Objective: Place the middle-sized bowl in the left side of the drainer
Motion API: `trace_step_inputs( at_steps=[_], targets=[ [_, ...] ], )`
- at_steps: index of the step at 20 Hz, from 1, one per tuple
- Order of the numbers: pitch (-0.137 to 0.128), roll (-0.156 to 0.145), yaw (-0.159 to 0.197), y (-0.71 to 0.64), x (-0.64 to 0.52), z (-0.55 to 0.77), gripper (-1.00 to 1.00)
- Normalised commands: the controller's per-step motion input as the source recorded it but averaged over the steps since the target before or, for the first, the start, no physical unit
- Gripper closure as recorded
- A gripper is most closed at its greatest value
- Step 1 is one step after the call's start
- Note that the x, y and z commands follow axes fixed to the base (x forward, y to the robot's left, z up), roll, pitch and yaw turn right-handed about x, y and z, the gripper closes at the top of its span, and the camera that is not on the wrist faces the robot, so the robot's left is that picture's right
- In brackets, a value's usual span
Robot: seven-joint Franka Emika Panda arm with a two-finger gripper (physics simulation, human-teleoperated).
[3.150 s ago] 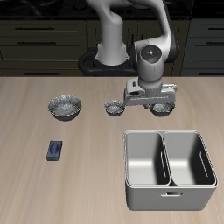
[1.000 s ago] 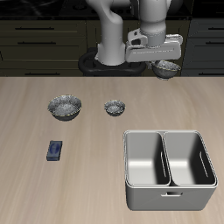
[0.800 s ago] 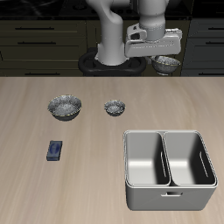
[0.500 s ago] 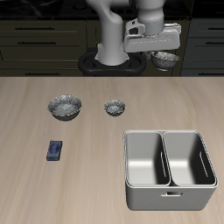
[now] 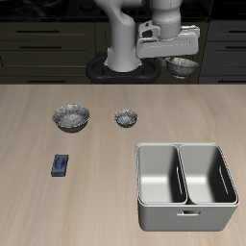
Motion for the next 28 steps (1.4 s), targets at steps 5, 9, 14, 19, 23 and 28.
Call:
trace_step_inputs(
  at_steps=[5,9,14,19,23,28],
  targets=[
    [0.0,-0.027,-0.005,0.04,0.26,0.12,1.0],
    [-0.022,-0.018,0.004,0.07,0.17,0.16,1.0],
    [-0.027,-0.017,0.012,0.15,0.32,0.26,1.0],
    [0.017,-0.014,-0.012,0.07,0.39,0.16,1.0],
    [0.022,-0.015,0.009,0.07,0.35,0.04,1.0],
    [0.016,-0.001,-0.024,0.03,0.37,0.08,1.0]
  ],
)
